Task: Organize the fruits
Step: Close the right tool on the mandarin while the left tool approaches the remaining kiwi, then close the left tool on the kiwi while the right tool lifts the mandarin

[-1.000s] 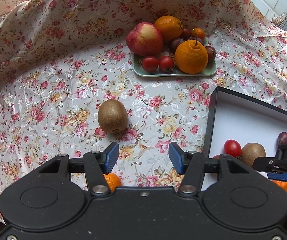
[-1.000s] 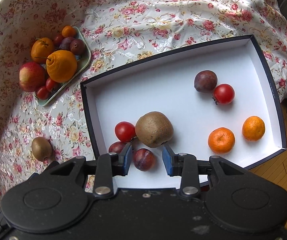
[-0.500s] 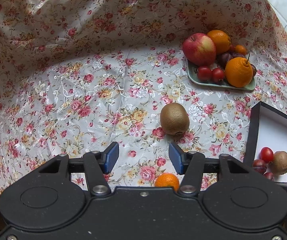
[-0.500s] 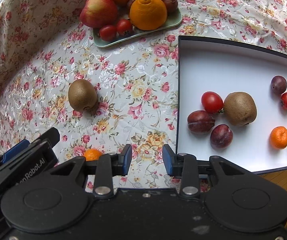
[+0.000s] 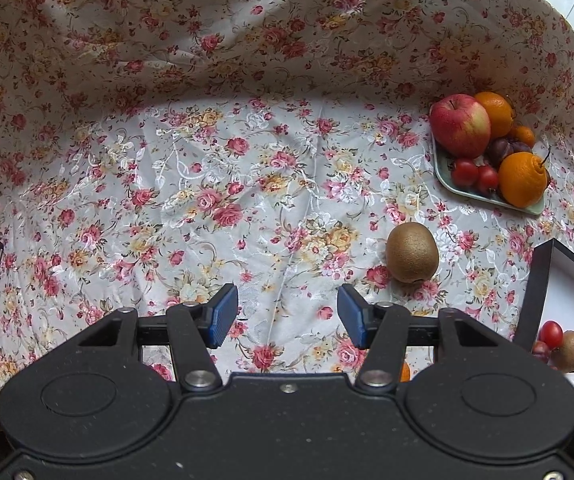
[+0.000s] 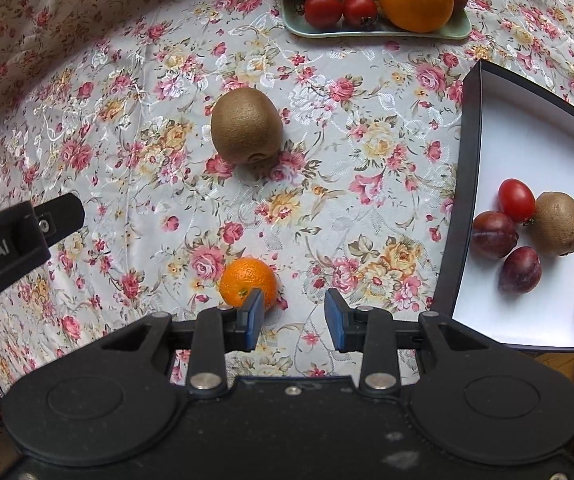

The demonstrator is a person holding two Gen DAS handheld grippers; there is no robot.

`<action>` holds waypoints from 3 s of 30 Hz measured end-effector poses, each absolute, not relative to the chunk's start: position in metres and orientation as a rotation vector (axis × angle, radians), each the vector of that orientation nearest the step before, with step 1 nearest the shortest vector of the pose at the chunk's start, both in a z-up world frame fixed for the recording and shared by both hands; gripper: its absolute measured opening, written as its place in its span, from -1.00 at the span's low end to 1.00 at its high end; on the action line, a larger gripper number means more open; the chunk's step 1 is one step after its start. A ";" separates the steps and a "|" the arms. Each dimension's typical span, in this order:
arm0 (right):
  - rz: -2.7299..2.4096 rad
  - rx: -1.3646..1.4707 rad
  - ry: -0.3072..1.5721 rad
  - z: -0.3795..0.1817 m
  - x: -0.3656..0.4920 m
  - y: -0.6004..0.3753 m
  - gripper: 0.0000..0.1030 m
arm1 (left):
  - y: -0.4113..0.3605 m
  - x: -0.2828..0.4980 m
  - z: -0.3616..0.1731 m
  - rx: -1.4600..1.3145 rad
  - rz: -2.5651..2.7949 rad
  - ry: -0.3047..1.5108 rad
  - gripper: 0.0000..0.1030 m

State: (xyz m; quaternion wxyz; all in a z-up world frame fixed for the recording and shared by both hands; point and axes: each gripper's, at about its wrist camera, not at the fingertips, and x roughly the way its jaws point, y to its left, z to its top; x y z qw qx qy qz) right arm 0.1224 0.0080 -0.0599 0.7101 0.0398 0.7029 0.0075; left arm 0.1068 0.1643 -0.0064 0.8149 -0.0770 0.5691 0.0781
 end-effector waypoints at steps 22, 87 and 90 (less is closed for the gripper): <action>0.073 0.063 1.602 -0.075 0.123 0.039 -0.29 | 0.195 0.096 -0.006 -0.227 0.109 1.139 0.16; -0.026 -0.041 1.589 -0.122 0.127 0.085 -0.20 | 0.217 0.101 -0.020 -0.215 0.170 1.201 0.17; -0.020 -0.020 1.591 -0.118 0.127 0.085 -0.21 | 0.214 0.103 -0.021 -0.198 0.172 1.206 0.17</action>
